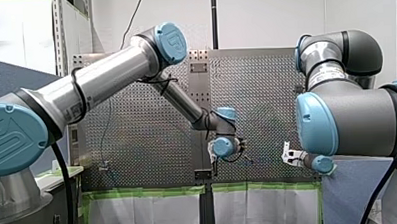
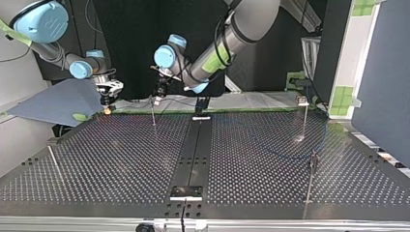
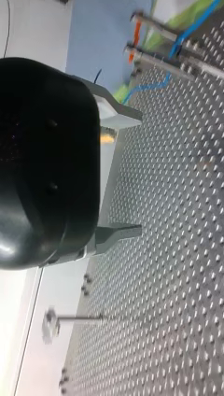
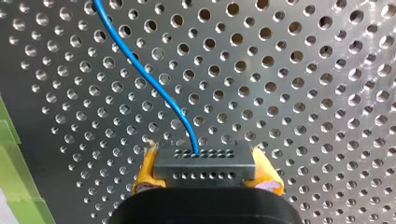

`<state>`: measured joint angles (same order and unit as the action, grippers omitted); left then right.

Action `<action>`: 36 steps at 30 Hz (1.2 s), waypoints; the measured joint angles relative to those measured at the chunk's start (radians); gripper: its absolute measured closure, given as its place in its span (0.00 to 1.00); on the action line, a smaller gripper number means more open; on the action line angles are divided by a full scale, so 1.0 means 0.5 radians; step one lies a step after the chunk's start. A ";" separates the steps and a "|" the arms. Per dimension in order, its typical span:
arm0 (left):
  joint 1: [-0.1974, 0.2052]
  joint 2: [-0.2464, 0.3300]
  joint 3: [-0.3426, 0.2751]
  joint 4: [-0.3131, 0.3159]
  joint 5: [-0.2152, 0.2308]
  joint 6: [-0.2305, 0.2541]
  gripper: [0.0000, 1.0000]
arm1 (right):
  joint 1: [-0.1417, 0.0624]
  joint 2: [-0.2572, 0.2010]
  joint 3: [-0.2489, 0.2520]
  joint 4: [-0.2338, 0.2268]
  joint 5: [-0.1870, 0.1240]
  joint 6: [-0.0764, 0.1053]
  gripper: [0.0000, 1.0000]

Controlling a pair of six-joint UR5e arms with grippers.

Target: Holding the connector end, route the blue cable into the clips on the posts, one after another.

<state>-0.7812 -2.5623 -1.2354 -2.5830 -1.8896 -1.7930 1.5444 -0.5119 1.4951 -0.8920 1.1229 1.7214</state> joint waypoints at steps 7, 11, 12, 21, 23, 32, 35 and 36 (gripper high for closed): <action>-0.012 0.113 -0.113 0.114 -0.056 -0.113 0.00 | 0.002 0.000 0.000 -0.004 -0.013 0.000 1.00; -0.011 0.188 -0.188 0.182 -0.082 -0.187 0.00 | 0.005 0.000 0.000 -0.005 -0.017 0.000 1.00; -0.010 0.202 -0.202 0.190 -0.087 -0.199 0.00 | 0.006 0.000 0.000 -0.006 -0.017 0.000 1.00; 0.000 0.360 -0.359 0.209 -0.132 -0.187 0.00 | 0.009 0.002 0.000 -0.005 -0.018 0.000 1.00; 0.001 0.394 -0.394 0.207 -0.133 -0.177 0.00 | 0.010 0.003 0.000 -0.005 -0.018 0.000 1.00; 0.002 0.545 -0.545 0.149 -0.211 -0.053 0.00 | 0.011 0.004 0.000 -0.006 -0.018 0.003 1.00; 0.002 0.605 -0.605 0.149 -0.253 0.007 0.00 | 0.013 0.006 0.000 -0.007 -0.019 0.003 1.00; 0.002 0.623 -0.623 0.150 -0.258 0.021 0.00 | 0.012 0.006 0.000 -0.008 -0.019 0.003 1.00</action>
<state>-0.7804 -2.2508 -1.5469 -2.5080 -2.0185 -1.7825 1.5506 -0.5090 1.4950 -0.8958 1.1137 1.7229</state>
